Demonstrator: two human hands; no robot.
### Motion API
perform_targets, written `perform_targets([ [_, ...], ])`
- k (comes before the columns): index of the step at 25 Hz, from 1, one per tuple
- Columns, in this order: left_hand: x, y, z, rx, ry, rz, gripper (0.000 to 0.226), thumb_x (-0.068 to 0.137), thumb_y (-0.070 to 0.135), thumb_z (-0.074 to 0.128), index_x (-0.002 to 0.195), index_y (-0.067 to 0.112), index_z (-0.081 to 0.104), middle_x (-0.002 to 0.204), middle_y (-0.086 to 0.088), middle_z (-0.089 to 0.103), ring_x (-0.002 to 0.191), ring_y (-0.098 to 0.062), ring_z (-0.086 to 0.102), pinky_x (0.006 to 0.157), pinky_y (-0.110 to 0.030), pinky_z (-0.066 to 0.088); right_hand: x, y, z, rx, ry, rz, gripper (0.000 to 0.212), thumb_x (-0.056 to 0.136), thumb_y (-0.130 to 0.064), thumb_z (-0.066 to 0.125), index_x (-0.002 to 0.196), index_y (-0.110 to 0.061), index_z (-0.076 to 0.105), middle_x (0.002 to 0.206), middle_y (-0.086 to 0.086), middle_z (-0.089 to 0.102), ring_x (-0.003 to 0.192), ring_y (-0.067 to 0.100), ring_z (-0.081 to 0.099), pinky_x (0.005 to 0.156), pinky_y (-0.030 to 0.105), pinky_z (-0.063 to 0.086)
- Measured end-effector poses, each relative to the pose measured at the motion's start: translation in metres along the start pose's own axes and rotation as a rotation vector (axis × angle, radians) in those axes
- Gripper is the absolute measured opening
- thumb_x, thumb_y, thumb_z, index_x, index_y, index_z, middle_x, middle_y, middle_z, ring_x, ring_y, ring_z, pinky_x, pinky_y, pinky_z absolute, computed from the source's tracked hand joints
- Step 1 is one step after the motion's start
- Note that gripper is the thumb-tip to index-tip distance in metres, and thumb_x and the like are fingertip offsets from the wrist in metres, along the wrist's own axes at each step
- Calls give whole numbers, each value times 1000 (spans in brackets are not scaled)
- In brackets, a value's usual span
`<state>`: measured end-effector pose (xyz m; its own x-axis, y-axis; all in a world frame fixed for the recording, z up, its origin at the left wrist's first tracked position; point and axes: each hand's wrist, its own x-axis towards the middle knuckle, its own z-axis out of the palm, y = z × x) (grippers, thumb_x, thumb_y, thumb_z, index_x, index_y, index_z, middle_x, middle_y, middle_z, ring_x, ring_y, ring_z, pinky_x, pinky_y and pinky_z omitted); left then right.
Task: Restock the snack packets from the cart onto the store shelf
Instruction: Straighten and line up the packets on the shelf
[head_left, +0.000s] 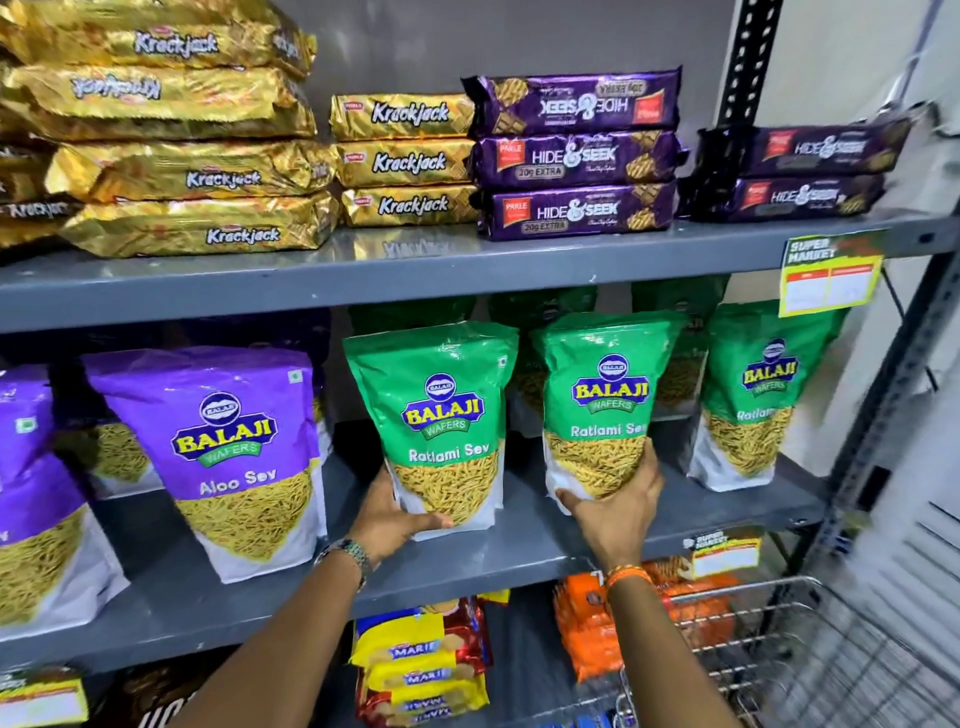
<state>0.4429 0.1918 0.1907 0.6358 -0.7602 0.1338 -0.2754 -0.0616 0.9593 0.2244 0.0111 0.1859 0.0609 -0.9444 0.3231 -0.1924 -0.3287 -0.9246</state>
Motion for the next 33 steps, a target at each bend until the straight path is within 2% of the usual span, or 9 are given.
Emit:
perform_targets([
  [2, 0, -4, -1, -6, 10, -11, 89, 49, 3, 96, 122, 27, 53, 119, 9, 70, 103, 11, 66, 93, -18, 51, -4, -3, 3, -11, -20, 38, 145, 39, -25, 102, 157, -13, 19, 147, 23, 40, 140, 40, 36, 118, 51, 33],
  [4, 1, -7, -2, 3, 7, -15, 91, 46, 7, 98, 122, 28, 54, 119, 8, 72, 109, 0, 67, 98, -26, 51, -7, -7, 5, 0, -10, 64, 146, 39, -28, 102, 157, -13, 18, 148, 24, 38, 140, 41, 35, 118, 49, 32],
  [8, 4, -9, -2, 14, 1, -43, 96, 45, 7, 98, 129, 17, 52, 119, 3, 72, 113, -14, 67, 101, -36, 51, -5, -8, 1, 17, 3, 86, 138, 44, -20, 100, 157, -13, 20, 143, 21, 41, 136, 40, 40, 117, 47, 34],
  [15, 0, -4, -7, 32, 8, -84, 99, 43, 13, 99, 129, 19, 51, 120, 4, 70, 113, -12, 64, 100, -34, 48, -4, -10, 0, -8, -51, 78, 139, 47, -20, 100, 159, -11, 17, 151, 19, 39, 141, 38, 39, 118, 46, 33],
  [22, -4, 4, -6, 22, 23, -84, 95, 46, 3, 97, 128, 16, 51, 121, 3, 69, 114, -12, 63, 96, -27, 48, -2, -11, -1, -39, -41, 100, 139, 47, -21, 100, 158, -10, 18, 153, 21, 39, 144, 38, 37, 118, 45, 32],
  [25, -8, 6, -10, 22, 26, -98, 96, 44, 5, 98, 128, 19, 51, 124, 3, 68, 117, -15, 62, 101, -33, 48, -4, -13, -1, -35, -51, 111, 140, 45, -23, 100, 157, -10, 16, 154, 21, 38, 144, 40, 36, 119, 47, 32],
  [27, -10, 9, -12, 31, 23, -101, 101, 41, 15, 100, 129, 23, 52, 126, 5, 68, 121, -16, 61, 105, -39, 49, -7, -15, -1, -41, -60, 113, 144, 43, -28, 101, 157, -12, 14, 156, 22, 36, 145, 42, 34, 120, 50, 33],
  [31, -5, -9, -21, 85, 33, -84, 112, 32, 33, 103, 130, 31, 49, 129, 10, 66, 124, -15, 61, 104, -47, 50, -24, -26, 2, -95, -72, 122, 148, 45, -33, 101, 158, -14, 6, 164, 29, 12, 154, 44, 10, 125, 56, 13],
  [33, -1, -12, -24, 95, 42, -101, 110, 28, 39, 102, 125, 37, 49, 126, 13, 67, 121, -13, 63, 103, -46, 51, -27, -38, 2, -105, -74, 134, 147, 48, -32, 100, 158, -11, 4, 165, 30, 7, 155, 43, 5, 125, 56, 8],
])
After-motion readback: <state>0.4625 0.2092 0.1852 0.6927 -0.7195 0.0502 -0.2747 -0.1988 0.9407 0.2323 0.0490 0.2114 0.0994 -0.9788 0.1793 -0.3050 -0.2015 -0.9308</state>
